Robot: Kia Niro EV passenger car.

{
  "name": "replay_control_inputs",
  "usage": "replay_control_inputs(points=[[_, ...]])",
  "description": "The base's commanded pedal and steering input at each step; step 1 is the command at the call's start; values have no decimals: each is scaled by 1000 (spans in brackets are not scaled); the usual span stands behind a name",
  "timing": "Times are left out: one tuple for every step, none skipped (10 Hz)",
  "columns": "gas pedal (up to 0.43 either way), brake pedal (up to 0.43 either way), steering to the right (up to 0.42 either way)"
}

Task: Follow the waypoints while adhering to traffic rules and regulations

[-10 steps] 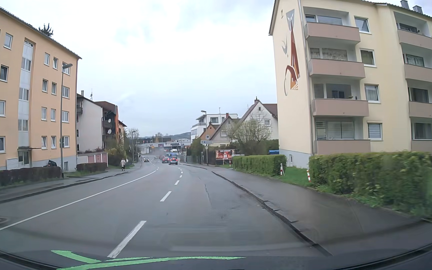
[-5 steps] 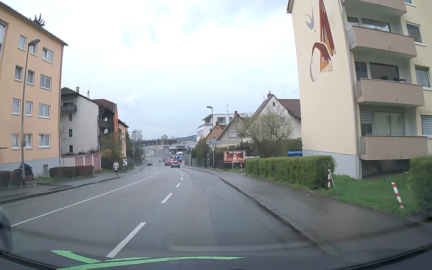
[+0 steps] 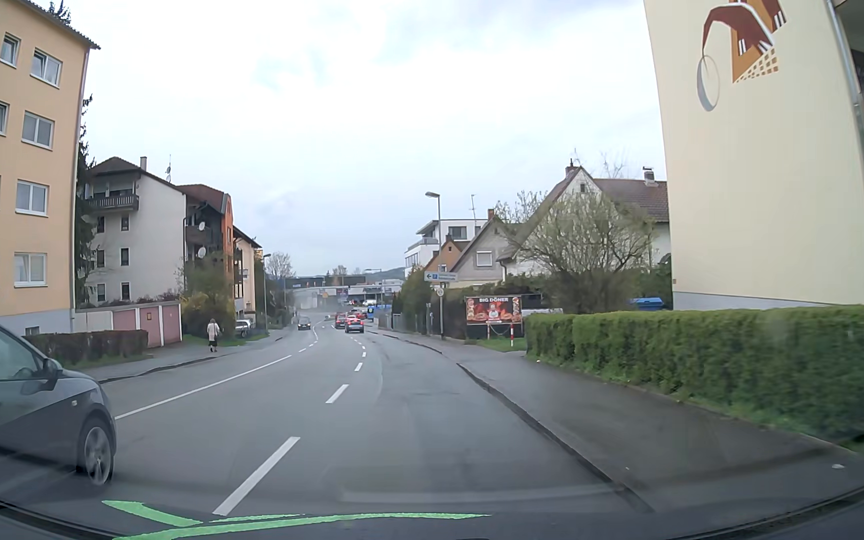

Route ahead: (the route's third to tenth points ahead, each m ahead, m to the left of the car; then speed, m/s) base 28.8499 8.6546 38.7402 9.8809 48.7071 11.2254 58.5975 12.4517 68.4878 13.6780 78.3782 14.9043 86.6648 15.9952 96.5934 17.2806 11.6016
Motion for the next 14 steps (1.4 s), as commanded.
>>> replay_control_inputs(points=[[0, 122, -21], [0, 128, -21], [0, 122, -21], [0, 122, -21], [0, 122, -21], [0, 128, -21], [0, 122, -21], [0, 122, -21], [0, 128, -20], [0, 128, -20], [0, 128, -19], [0, 128, -19], [0, 128, -18], [0, 122, -19]])
